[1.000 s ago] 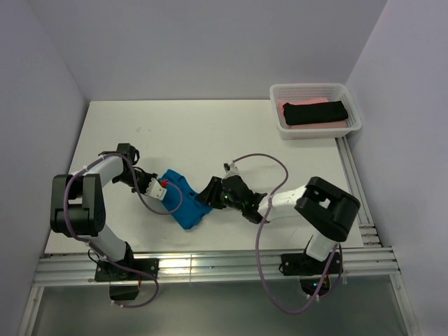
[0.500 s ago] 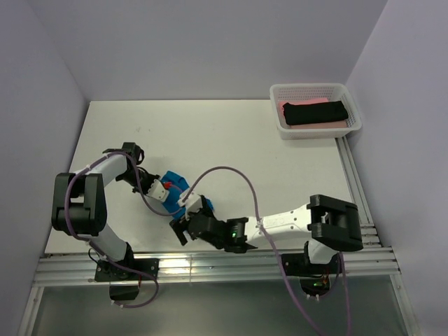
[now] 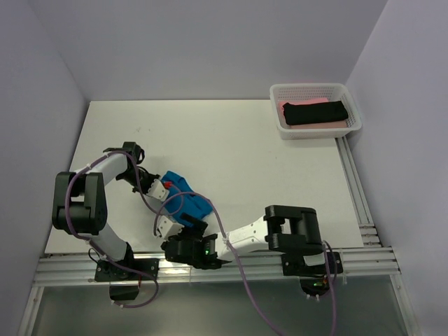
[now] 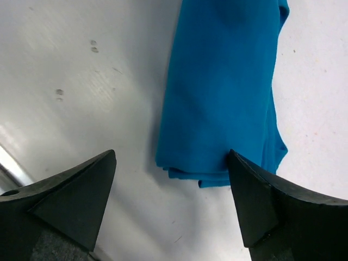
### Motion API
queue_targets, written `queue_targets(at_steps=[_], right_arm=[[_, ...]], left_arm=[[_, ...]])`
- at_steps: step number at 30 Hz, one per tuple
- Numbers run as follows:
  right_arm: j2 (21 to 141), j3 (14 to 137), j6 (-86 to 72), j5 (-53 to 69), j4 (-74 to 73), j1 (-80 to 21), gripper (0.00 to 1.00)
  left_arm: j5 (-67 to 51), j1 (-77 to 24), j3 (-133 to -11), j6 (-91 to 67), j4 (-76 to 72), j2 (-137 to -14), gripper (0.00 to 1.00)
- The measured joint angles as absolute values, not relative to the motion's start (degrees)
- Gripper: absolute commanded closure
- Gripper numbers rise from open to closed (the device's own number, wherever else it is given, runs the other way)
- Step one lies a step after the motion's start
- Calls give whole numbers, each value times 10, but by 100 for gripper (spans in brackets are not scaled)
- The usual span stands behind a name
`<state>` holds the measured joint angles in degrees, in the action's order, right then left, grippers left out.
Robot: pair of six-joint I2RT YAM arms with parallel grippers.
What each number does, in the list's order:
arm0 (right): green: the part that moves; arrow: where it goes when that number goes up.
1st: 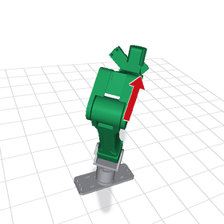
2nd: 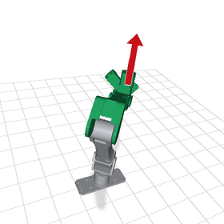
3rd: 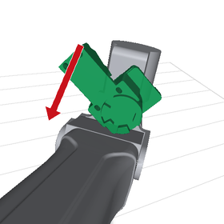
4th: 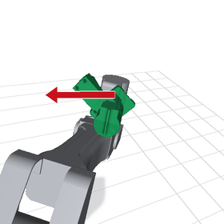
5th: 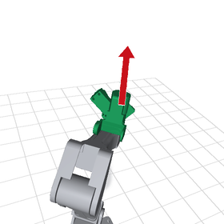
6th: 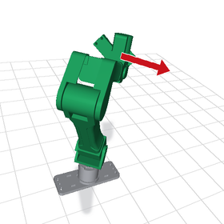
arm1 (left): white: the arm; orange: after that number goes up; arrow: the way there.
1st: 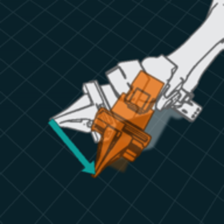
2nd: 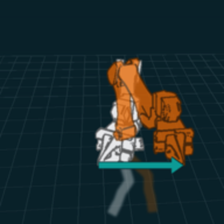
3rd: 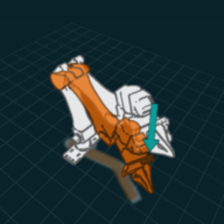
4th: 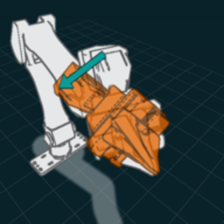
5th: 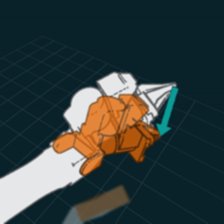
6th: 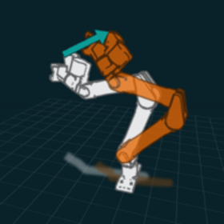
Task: Roll the t-shirts
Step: Roll the tshirt
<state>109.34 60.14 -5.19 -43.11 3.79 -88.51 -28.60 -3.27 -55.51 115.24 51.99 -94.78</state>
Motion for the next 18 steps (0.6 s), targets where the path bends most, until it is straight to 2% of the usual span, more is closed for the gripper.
queue_targets(at_steps=[1,4,5,7,8,10,11,13,18], right_arm=[[1105,609,-47,-439,34,-884,13],[1121,623,-33,-455,27,-881,29],[1122,624,-30,-457,24,-879,39],[1124,624,-24,-460,20,-874,52],[1126,624,-22,-462,18,-871,66],[1128,624,-20,-463,16,-867,74],[1128,624,-22,-463,16,-865,86],[1128,623,-26,-461,17,-863,99],[1093,588,-55,-413,45,-853,100]], left_arm=[[-286,-33,-555,1153,520,-948,100],[-286,-33,-555,1152,520,-948,100],[-286,-33,-555,1152,520,-948,100],[-286,-33,-556,1150,521,-948,99],[-286,-33,-557,1148,521,-949,100],[-286,-33,-560,1147,525,-952,100],[-285,-33,-563,1146,528,-954,100],[-284,-33,-568,1145,533,-958,100],[-275,-35,-580,1143,554,-966,100]])
